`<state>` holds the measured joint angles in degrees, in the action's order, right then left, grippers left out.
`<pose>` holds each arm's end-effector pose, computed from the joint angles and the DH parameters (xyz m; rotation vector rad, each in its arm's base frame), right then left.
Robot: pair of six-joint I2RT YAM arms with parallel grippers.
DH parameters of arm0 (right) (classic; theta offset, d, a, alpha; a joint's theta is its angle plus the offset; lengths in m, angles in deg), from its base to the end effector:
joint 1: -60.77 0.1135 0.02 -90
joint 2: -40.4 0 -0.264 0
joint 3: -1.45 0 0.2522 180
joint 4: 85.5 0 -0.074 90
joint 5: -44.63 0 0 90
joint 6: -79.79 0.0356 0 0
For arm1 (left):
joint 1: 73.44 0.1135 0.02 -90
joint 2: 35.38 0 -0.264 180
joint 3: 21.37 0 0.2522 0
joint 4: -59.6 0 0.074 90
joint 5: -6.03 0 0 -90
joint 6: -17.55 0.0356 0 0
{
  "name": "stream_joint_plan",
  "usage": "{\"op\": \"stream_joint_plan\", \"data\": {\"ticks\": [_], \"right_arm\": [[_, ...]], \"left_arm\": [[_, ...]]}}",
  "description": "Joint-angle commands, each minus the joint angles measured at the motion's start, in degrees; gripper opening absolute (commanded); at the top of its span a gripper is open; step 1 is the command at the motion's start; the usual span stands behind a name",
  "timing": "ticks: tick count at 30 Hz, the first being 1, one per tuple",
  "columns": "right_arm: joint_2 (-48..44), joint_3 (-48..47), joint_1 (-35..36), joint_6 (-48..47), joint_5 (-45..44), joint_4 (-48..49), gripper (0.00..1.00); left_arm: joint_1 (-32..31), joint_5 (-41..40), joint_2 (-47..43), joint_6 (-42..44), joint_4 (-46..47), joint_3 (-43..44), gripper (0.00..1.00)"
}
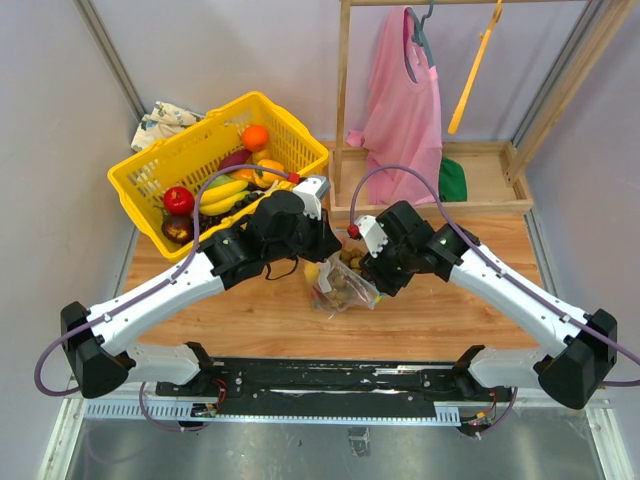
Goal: Place the food in the zip-top bag and seal the zipper
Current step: Adjust the zipper food storage bag at the center of the board.
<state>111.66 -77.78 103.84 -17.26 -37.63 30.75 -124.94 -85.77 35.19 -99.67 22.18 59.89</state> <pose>0.1767 0.1718 0.3081 -1.1432 2.3179 0.4122 0.1739 -0.2168 0.3600 0.4297 2.0962 -0.8100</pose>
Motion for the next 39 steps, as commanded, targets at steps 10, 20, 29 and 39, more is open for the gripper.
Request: {"op": "stream_joint_plan", "data": {"ticks": [10,20,29,39], "right_arm": [[2.3,1.5,2.1,1.1,-3.2,0.9,0.27],[-2.1,-2.7,2.6,3.8,-7.0,2.6,0.01],[-7.4,-5.2,6.3,5.8,-17.3,5.8,0.01],[-8.8,-3.7,9.7,7.3,-22.7,12.5,0.01]], "left_arm": [[0.4,0.5,-0.3,-0.5,4.1,1.4,0.0],[0.4,0.0,0.4,-1.2,3.3,1.9,0.0],[0.4,-2.8,1.2,-3.2,1.1,3.3,0.0],[0.4,-1.0,2.3,-6.6,3.9,1.6,0.0]]}}
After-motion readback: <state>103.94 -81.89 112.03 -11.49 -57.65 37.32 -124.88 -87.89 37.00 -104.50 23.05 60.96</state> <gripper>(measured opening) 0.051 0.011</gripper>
